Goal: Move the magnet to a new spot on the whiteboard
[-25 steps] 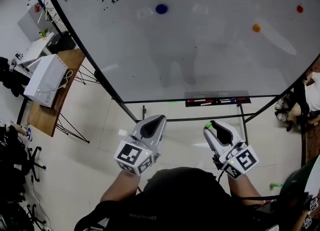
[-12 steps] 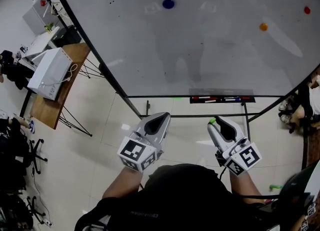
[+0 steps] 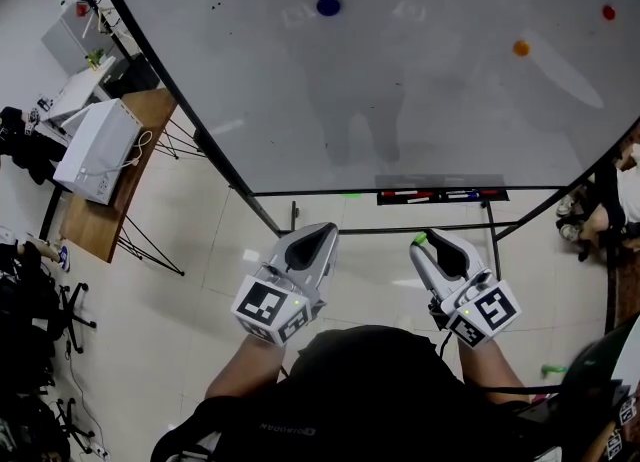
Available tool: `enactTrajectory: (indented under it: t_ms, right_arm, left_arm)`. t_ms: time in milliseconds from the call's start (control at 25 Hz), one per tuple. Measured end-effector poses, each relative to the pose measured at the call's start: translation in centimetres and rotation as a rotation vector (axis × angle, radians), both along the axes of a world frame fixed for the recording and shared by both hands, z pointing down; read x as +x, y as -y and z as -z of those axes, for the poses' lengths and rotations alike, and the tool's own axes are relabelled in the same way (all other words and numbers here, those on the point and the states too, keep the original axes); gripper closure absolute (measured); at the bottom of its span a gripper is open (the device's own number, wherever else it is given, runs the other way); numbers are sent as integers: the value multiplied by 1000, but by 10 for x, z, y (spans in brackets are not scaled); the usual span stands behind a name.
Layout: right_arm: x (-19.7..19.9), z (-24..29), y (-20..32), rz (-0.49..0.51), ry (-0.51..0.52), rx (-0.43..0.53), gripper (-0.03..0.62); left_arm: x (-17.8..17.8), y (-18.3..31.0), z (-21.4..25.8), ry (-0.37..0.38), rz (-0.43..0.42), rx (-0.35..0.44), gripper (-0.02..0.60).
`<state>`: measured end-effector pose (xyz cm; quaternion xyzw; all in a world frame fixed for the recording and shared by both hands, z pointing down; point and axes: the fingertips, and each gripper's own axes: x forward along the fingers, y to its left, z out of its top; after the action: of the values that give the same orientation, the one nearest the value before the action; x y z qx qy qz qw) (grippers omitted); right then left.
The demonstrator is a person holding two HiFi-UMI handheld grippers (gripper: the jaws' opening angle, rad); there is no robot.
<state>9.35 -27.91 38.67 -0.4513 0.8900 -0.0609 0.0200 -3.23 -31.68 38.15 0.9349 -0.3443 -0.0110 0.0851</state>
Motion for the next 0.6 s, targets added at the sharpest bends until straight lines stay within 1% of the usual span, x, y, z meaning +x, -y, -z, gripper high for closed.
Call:
enactTrajectory:
  t_ms: [240, 400, 480, 520, 600]
  right_arm:
    - [-1, 6, 1, 2, -17, 12, 485]
    - [-7, 4, 4, 6, -70, 20, 485]
    - [-11, -2, 9, 2, -155, 31, 485]
    - [-13, -6, 14, 1, -227, 41, 485]
    - [-20, -14, 27, 5, -419, 70, 485]
  left_arm:
    - [-3, 0, 1, 0, 19, -7, 565]
    - [-10, 0, -5, -1, 29, -10, 565]
    - [-15, -2, -9, -2, 36, -17, 565]
    - [-18, -3, -10, -2, 40, -20, 565]
    - [-23, -4, -13, -5, 50, -27, 565]
